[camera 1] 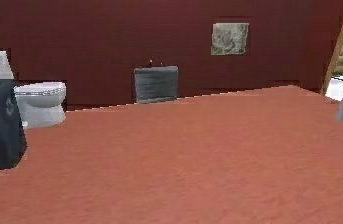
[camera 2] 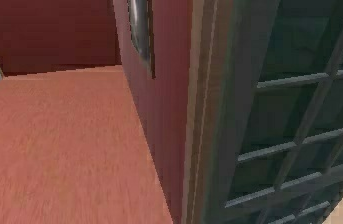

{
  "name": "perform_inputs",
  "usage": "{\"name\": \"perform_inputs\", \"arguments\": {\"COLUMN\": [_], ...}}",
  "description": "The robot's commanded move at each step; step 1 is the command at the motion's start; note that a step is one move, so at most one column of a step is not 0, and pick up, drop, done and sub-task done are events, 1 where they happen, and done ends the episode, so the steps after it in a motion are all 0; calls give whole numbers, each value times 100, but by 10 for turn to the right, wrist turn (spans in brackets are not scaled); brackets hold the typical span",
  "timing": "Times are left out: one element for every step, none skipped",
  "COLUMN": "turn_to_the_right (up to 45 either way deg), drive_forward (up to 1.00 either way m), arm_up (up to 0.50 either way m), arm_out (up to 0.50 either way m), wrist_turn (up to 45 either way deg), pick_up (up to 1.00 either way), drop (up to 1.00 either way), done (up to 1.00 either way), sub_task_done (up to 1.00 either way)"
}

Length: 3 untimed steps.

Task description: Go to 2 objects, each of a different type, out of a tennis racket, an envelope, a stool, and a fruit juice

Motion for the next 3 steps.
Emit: {"name": "perform_inputs", "arguments": {"turn_to_the_right": [210,0,-150], "drive_forward": [0,10,0], "arm_up": [0,0,0], "arm_out": [0,0,0], "wrist_turn": [0,0,0], "pick_up": [0,0,0], "drop": [0,0,0], "done": [0,0,0], "sub_task_done": [0,0,0]}}
